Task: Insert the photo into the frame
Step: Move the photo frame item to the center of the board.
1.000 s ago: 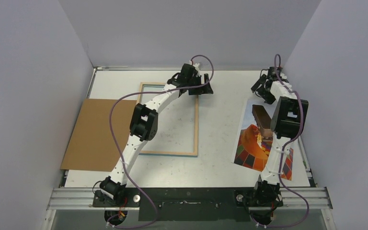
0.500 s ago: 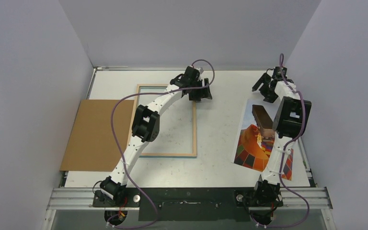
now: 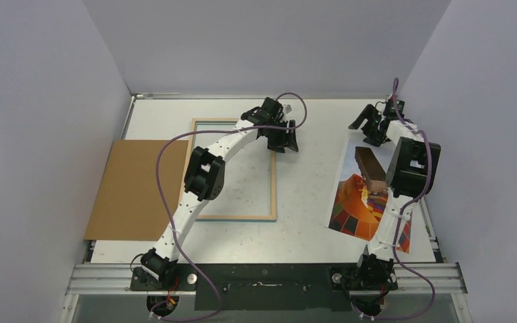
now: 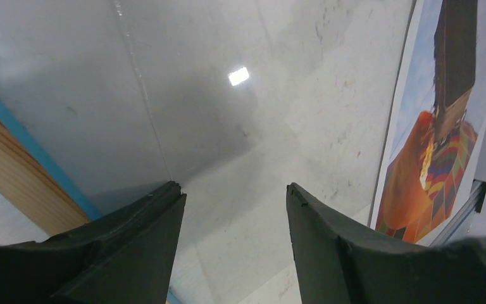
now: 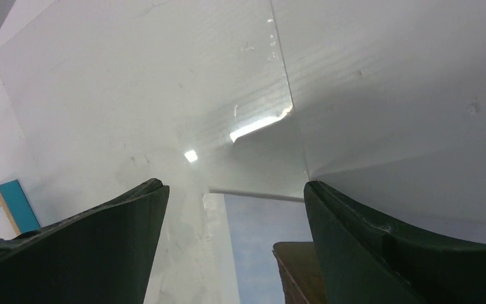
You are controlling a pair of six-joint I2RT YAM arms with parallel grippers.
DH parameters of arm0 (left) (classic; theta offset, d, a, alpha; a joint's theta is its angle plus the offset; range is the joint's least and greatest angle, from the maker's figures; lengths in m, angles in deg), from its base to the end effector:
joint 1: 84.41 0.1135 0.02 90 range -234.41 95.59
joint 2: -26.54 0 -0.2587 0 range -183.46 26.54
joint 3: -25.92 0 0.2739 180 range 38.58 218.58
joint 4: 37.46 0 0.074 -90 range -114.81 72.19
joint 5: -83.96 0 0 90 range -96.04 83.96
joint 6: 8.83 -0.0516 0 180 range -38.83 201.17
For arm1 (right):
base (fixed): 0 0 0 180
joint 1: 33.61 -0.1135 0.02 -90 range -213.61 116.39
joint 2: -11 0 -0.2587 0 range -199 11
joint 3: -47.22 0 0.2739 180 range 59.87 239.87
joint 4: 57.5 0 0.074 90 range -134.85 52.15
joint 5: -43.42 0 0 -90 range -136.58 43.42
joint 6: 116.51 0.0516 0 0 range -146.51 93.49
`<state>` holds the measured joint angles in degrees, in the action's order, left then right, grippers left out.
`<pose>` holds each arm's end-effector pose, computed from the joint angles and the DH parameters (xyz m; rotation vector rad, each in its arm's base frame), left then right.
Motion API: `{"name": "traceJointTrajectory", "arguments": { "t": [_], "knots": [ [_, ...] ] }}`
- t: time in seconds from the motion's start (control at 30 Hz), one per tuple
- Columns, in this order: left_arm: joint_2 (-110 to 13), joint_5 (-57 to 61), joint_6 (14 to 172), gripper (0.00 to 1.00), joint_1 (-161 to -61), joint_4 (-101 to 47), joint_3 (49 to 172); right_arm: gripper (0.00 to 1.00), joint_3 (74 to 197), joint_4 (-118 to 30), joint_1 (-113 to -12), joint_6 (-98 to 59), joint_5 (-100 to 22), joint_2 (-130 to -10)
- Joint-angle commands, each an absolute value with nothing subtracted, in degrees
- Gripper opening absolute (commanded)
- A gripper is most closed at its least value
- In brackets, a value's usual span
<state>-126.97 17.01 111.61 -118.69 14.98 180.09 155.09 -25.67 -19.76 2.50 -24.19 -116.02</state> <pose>0.4849 -0.3550 0.1366 0.2739 2.6230 -0.9410 0.5010 -0.1033 0.1356 0.7363 2.3469 0.5961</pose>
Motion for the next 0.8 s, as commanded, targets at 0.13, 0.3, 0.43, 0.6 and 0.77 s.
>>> {"name": "traceJointTrajectory", "arguments": {
  "t": [0.13, 0.3, 0.43, 0.6, 0.77],
  "knots": [
    [-120.96, 13.86, 108.64, 0.57, -124.89, 21.94, 167.40, 0.82, 145.24, -18.45, -21.11, 2.08, -23.42, -112.99],
    [-116.89, 11.37, 109.32, 0.55, -126.75, 20.82, 161.09, 0.81, 138.28, -20.37, -21.86, 3.06, -23.80, -108.01],
    [-112.39, 10.93, 109.71, 0.54, -128.06, 18.20, 153.83, 0.81, 132.40, -21.98, -22.80, 4.71, -25.95, -102.77],
    [-104.80, 12.49, 109.27, 0.54, -128.78, 13.90, 142.89, 0.81, 128.56, -20.55, -25.08, 5.07, -32.80, -95.39],
    [-99.60, 13.76, 108.69, 0.54, -128.56, 11.85, 140.15, 0.81, 134.39, -11.93, -28.57, 2.51, -41.82, -91.43]
  ]
}}
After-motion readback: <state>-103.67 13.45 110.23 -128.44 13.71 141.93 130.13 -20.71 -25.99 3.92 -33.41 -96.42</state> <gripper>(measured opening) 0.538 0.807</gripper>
